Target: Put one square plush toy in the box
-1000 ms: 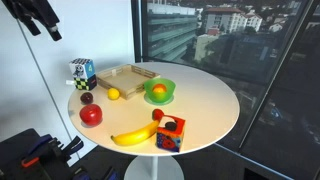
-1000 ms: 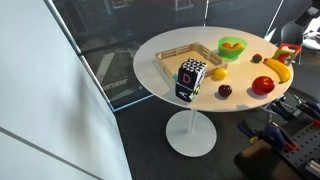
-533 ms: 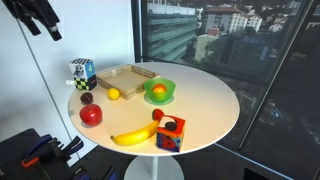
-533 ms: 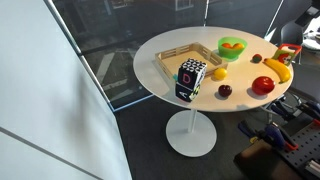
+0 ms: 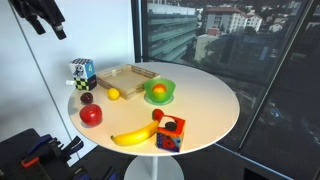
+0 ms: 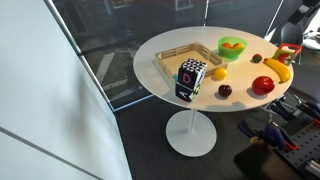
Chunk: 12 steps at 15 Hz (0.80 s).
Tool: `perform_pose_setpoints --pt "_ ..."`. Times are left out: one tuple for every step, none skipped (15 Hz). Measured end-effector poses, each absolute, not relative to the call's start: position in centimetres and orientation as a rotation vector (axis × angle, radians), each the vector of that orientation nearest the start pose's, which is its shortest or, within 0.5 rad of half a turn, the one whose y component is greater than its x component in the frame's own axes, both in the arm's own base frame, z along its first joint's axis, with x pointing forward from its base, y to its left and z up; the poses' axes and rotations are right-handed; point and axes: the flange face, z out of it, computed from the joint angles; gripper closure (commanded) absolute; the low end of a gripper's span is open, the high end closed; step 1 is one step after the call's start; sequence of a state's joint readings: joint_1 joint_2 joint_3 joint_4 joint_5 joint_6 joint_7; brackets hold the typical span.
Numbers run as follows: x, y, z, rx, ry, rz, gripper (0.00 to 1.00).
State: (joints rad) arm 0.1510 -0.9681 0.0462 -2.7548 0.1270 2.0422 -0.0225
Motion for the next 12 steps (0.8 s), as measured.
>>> perform_pose_setpoints --pt "28.8 6.6 49.7 -3.008 -0.246 -0.376 0.0" --pt "29.2 6.8 49.7 -3.008 -0.249 -0.377 0.0" --pt "29.7 6.9 49.8 -3.007 -0.254 -0.378 0.0" --pt "30.1 7.1 49.9 -3.005 -0.259 -0.382 0.0" --pt "30.6 7.4 49.9 -3.004 -0.264 -0.387 0.0" --pt "31.2 7.6 50.1 -3.001 -0.27 -0.391 0.0" --pt "31.8 7.9 50.2 -2.998 -0.274 -0.394 0.0" --pt "32.4 8.2 50.3 -2.992 -0.278 -0.394 0.0" --pt "33.0 8.6 50.4 -2.985 -0.283 -0.393 0.0" --pt "33.6 8.9 50.5 -2.981 -0.288 -0.388 0.0" --pt "34.3 9.3 50.5 -2.976 -0.293 -0.38 0.0" --pt "34.9 9.6 50.5 -2.973 -0.298 -0.369 0.0"
